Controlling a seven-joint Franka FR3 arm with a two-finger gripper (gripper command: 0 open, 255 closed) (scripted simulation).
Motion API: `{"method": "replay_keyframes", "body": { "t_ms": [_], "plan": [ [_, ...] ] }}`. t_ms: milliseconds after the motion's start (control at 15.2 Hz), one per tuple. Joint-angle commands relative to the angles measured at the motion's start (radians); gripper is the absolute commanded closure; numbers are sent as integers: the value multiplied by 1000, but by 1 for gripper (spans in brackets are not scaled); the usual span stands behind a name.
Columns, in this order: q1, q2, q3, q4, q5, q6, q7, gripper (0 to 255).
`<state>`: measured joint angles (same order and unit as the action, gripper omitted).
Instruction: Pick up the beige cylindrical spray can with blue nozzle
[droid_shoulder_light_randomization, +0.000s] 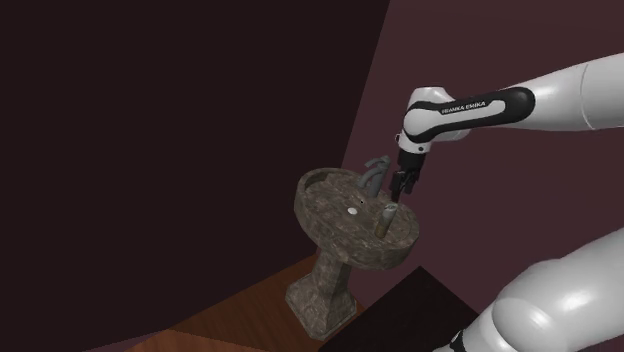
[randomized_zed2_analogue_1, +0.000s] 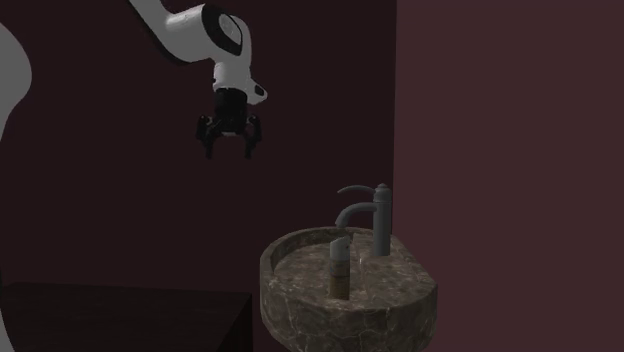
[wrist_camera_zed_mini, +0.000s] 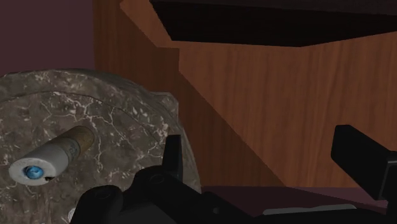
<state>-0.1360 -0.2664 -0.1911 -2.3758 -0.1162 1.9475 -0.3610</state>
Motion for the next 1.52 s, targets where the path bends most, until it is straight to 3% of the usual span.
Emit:
{"method": "replay_keyframes", "body": {
  "t_ms": [0,726,1452],
  "plan": [
    [-12,67,-22,32,-9,34,-32,0],
    [-85,465,-97,265,10,183,-198,0],
    [-205,884,-102,652,66,204,-331,0]
  ]
}}
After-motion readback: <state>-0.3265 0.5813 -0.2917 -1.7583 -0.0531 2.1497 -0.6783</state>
